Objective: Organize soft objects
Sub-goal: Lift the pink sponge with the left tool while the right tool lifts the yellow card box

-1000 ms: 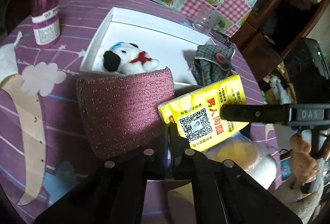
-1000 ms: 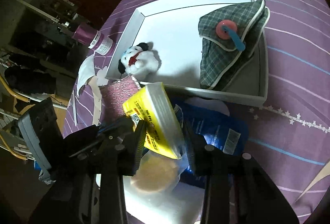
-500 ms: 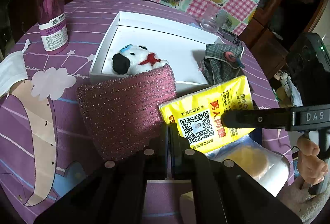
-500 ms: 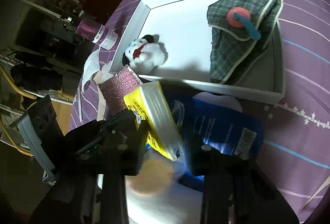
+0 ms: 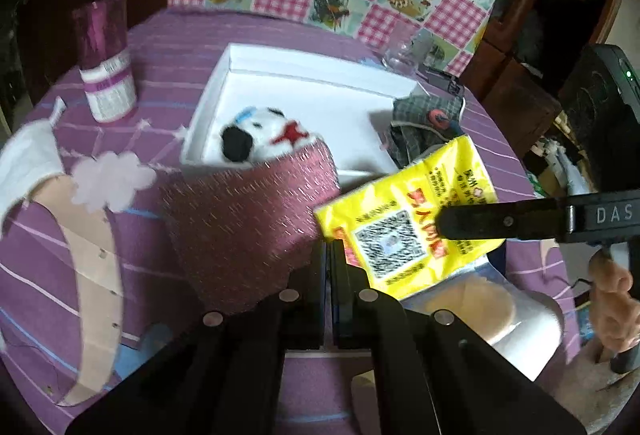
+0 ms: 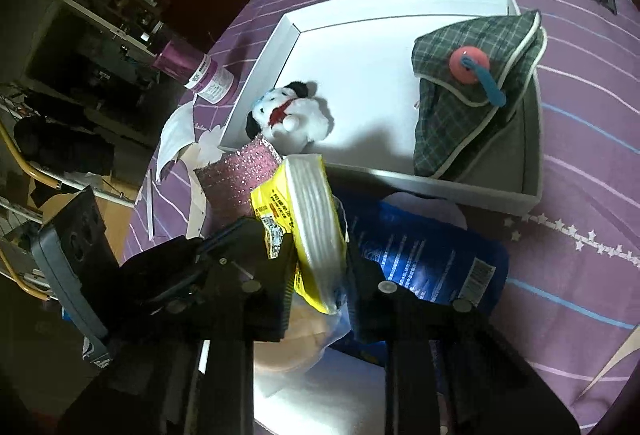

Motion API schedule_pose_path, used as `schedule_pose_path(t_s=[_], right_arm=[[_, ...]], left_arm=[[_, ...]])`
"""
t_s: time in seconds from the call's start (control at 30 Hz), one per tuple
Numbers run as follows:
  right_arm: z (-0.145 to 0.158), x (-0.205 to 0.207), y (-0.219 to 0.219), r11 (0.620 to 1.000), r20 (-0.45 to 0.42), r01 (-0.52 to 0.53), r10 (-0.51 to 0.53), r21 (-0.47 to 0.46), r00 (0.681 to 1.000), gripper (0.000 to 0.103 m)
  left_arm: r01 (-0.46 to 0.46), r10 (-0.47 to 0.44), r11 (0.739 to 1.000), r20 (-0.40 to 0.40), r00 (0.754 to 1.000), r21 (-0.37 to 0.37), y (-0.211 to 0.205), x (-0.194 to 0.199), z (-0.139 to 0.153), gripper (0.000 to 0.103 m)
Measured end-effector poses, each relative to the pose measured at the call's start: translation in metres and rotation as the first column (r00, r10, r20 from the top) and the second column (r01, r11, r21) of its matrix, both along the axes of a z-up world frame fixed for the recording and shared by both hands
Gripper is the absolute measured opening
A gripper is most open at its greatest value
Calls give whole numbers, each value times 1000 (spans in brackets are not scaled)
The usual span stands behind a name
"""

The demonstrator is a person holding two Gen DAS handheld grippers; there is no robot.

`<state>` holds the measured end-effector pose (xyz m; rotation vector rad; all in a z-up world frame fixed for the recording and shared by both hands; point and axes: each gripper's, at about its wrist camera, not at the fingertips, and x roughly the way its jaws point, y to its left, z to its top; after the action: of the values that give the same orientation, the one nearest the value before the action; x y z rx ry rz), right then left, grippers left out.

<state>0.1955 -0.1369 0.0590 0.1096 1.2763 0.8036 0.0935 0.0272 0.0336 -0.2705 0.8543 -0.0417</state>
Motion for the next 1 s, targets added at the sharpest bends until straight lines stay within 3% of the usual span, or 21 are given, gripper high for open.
schedule_pose_path(t_s=[0.07, 0.27, 0.7, 1.0], right_arm=[[6, -2, -3, 1000, 19, 12, -12, -1, 1000, 23], [19, -6, -10, 999, 58, 39, -39, 0, 998, 19], [43, -15, -20, 998, 123, 61, -62, 15, 990, 18], [50, -17, -27, 997, 136, 78, -80, 24, 987, 18]], left_arm=[[-7, 6, 1000, 22, 1000, 20, 1, -3, 3, 1], [-18, 18, 1000, 50, 999, -14, 12, -8, 10, 5], [-76, 83, 994, 94, 992, -75, 46, -16, 22, 51], [-106, 113, 987, 54, 992, -120, 70, -17, 19, 62]])
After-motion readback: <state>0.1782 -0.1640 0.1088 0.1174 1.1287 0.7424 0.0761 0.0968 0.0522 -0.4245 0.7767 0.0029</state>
